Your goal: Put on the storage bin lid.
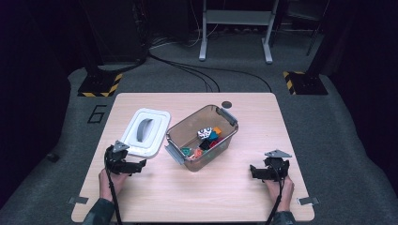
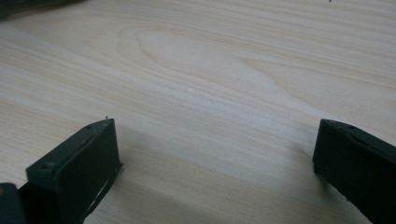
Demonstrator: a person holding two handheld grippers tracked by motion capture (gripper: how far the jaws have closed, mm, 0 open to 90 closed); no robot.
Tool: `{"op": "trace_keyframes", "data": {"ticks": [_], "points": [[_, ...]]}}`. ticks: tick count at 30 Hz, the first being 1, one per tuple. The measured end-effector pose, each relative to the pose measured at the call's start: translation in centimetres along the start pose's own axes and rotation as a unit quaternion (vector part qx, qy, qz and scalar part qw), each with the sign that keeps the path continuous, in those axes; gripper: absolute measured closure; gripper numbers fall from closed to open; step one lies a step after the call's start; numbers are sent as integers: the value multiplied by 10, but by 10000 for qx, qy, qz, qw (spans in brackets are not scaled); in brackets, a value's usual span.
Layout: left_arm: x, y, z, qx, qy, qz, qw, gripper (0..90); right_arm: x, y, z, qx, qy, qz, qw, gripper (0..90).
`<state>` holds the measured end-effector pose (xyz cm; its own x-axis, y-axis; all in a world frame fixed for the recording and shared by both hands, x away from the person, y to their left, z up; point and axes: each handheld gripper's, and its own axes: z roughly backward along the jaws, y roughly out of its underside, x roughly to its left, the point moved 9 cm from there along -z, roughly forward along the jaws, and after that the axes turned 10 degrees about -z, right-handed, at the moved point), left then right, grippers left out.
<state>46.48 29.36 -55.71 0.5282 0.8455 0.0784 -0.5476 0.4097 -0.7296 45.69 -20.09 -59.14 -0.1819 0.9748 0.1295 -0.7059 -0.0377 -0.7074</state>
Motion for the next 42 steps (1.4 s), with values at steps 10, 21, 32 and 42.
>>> {"op": "trace_keyframes", "data": {"ticks": [10, 21, 32, 42], "points": [[19, -18, -16, -6, -93, 199, 9998, 11, 0, 0, 0, 9, -22, 13, 10000, 0], [50, -50, -40, -153, 75, 493, 9986, 51, -1, 0, -1, 6, -29, 21, 10000, 0], [61, -52, -77, 161, 73, 631, 9979, 377, -1, 0, 0, 6, -13, -5, 10000, 0], [66, -50, -78, 0, 50, 943, 9955, 654, -1, 0, 0, 7, -4, -11, 10000, 0]]}}
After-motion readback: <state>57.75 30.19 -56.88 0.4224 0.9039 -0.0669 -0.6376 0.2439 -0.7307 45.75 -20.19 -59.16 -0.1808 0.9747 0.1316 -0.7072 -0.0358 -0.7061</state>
